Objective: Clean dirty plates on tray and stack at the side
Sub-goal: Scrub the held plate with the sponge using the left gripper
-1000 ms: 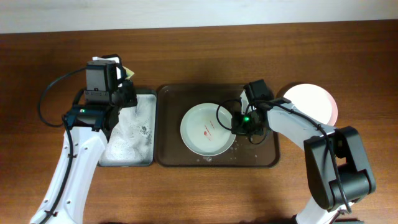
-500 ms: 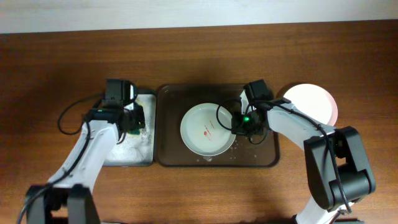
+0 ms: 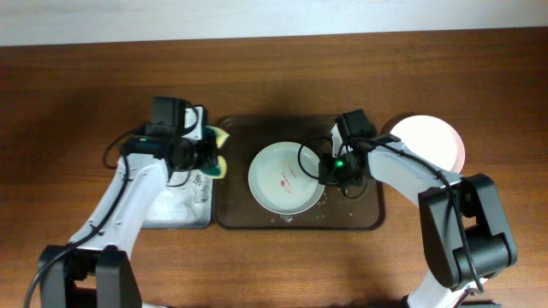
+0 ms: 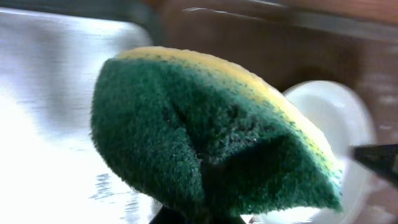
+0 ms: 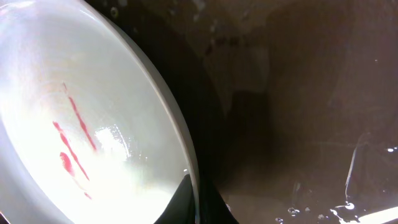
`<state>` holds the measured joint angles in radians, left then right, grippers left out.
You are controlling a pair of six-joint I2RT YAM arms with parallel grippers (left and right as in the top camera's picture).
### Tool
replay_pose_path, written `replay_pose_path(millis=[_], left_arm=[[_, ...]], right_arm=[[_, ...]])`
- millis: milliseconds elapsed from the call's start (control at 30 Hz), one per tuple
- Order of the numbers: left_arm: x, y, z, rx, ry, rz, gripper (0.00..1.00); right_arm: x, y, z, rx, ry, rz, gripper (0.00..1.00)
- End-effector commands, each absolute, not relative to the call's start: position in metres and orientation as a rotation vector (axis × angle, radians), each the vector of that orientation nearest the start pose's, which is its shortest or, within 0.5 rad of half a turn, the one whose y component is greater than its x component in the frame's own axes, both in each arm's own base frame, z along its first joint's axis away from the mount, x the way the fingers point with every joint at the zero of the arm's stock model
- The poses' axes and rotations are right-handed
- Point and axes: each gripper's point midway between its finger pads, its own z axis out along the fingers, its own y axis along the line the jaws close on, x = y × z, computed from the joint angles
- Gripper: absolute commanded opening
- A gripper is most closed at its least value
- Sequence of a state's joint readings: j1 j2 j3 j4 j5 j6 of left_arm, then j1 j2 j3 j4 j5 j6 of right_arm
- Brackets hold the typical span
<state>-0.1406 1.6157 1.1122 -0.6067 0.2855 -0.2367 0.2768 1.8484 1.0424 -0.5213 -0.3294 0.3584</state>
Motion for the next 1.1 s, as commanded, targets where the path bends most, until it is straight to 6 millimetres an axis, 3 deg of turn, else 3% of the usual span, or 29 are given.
replay_pose_path(millis=[0,167,333,567,700,867,1067], left_arm=[[0.372,-0.15,0.101,-0.07,2.693,-0.686,0.0],[0.367,-0.202,0.076,-0.12,2.743,-0.784,0.0],[0.355,-0.256,0.064,-0.1,2.768,-1.019,0.0],[0.347,-0.284,0.041,-0.202,2.822,-1.101,0.0],[0.344,-0.304,0.034,-0.148,2.809,-1.203,0.0],[0.34,-0.286,-0.003,-0.247,2.9,-0.992,0.0],[0.331,-0.245,-0.026,-0.381,3.0,-0.712,0.0]], right_arm=[[0.329,0.143,-0.009,0.042,2.983,0.46,0.04],[0.329,0.143,-0.009,0.043,2.984,0.46,0.04],[0.329,0.143,-0.009,0.043,2.984,0.46,0.04],[0.329,0.143,-0.009,0.042,2.983,0.46,0.04],[0.329,0.143,-0.009,0.042,2.983,0.46,0.04],[0.329,0.143,-0.009,0.042,2.983,0.46,0.04],[0.329,0.143,-0.009,0.042,2.983,0.46,0.04]])
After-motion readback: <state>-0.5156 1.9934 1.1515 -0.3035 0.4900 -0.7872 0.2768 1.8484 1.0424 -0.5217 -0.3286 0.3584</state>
